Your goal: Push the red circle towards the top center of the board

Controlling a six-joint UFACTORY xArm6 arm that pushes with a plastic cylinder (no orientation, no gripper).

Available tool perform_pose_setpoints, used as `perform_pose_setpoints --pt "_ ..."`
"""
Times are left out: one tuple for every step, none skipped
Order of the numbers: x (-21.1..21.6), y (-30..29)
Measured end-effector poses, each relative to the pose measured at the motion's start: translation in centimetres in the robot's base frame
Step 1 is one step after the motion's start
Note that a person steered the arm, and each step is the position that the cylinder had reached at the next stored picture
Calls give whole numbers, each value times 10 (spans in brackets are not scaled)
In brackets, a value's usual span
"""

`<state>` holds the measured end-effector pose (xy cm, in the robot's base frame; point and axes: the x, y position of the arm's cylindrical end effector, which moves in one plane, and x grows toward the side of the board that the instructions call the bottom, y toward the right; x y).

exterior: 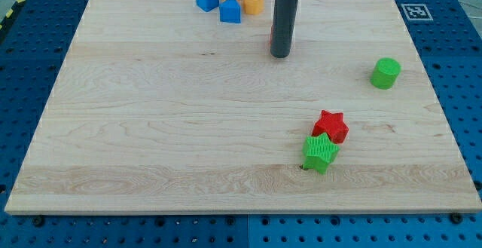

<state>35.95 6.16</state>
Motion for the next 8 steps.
perform_pose_setpoints --pt "-1 0" --pt "-2 0" --pt "-3 2" --pt "1 8" --pt "1 8" --pt "11 20" --pt "13 30" --pt "-2 30"
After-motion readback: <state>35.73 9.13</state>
